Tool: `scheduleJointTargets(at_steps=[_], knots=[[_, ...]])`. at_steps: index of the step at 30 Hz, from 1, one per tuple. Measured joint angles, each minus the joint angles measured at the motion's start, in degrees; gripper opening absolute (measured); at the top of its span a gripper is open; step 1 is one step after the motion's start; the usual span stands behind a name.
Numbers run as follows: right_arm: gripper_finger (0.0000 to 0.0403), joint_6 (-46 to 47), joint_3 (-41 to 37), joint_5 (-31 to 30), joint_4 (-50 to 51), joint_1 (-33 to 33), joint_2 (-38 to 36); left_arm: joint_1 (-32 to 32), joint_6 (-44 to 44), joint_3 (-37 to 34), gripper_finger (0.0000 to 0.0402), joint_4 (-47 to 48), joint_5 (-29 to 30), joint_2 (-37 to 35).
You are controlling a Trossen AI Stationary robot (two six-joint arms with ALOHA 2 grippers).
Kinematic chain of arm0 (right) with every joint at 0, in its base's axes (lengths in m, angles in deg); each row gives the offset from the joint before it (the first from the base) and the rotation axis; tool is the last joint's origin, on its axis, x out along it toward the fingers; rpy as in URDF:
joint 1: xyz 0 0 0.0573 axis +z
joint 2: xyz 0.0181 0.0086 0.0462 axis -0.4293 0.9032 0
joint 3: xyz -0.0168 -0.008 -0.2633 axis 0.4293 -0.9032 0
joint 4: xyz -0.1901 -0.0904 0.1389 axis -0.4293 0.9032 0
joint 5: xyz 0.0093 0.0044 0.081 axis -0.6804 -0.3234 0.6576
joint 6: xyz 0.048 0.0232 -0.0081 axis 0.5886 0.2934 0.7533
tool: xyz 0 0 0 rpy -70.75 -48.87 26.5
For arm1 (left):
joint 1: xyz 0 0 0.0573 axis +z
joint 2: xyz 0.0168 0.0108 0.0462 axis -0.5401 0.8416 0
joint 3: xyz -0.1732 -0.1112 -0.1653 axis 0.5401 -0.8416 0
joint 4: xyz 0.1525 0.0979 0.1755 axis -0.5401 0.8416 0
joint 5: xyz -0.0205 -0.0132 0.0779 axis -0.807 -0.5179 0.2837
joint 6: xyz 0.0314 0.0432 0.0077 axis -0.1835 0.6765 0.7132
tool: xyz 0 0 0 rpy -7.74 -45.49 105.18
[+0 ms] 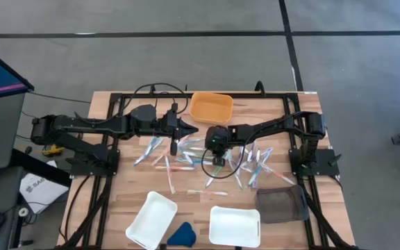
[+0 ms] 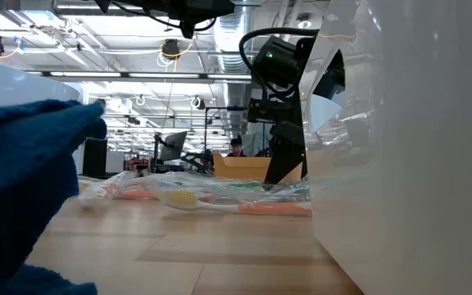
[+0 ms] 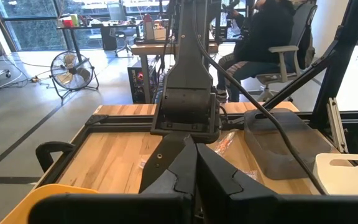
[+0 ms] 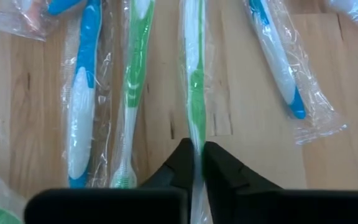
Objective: Pick & Place Toothbrushes
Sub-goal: Put the green toothbrush into the black bin
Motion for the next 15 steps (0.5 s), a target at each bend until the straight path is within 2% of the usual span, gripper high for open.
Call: scheduleJointTargets(at_steps=[3, 8, 15], knots=[[0.0031, 0.0, 0.0, -0.1, 0.1, 0.0, 0.0, 0.0, 0.0, 0.0, 0.0003, 0.0, 0.0, 0.0], [0.0010, -0.6, 0.0, -0.1, 1.2, 0.0, 0.0, 0.0, 0.0, 0.0, 0.0003, 0.0, 0.0, 0.0], [0.0014, -2.0, 0.0, -1.7, 2.6, 0.7, -0.3, 0.0, 0.0, 0.0, 0.0003, 0.0, 0.0, 0.0]])
